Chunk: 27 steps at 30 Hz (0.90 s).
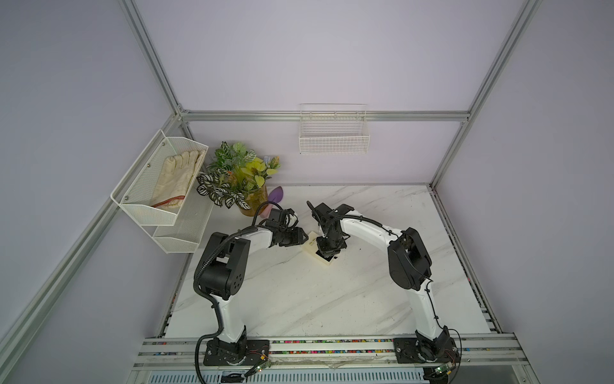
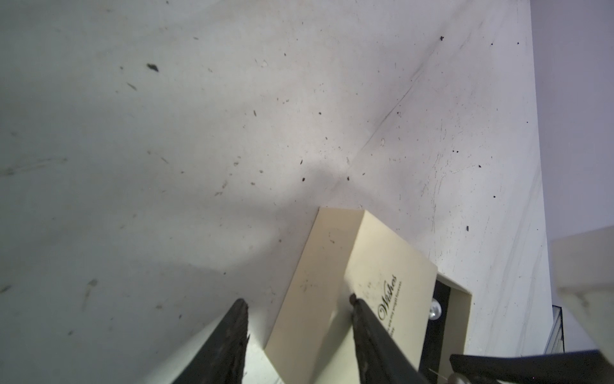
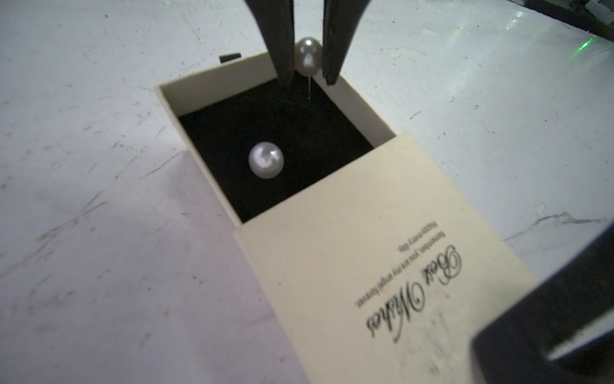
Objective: Place the earrings into the drawer-style jewelry box
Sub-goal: Insert the earring into the inner lining.
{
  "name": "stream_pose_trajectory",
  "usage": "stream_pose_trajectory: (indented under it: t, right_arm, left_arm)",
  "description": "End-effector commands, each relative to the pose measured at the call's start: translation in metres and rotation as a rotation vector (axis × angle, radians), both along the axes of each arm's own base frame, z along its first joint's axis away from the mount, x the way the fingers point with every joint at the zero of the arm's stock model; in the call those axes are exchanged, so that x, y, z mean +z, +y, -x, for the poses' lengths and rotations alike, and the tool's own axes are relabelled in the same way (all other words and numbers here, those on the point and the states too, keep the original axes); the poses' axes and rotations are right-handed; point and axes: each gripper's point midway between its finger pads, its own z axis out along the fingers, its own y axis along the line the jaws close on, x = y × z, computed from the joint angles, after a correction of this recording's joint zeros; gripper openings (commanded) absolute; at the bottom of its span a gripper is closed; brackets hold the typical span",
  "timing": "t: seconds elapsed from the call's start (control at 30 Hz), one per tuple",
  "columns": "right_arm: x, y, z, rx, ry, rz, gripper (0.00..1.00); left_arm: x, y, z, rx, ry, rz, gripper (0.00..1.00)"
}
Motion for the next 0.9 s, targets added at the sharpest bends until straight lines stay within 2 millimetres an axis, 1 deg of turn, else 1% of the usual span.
stream_pose_trajectory:
  t: [0.0, 0.33, 0.87]
  right_arm:
    - [-0.0010, 0.0037, 0.0012, 0.012, 0.009, 0.006, 0.00]
    - [-0.0049, 0.0043, -0.0012, 0.013, 0.011, 0.015, 0.00]
    - [-0.0088, -0.0044, -0.0032, 0.007, 0.000, 0.067, 0.00]
  left_arm:
    - [0.0001, -0.0042, -0.0091, -0.012, -0.018, -0.011, 0.50]
    - [-0.0005, -0.0054, -0.0090, -0.016, -0.017, -0.012, 0.50]
    - [-0.0029, -0.0044, -0.0090, -0.013, -0.013, -0.016, 0.50]
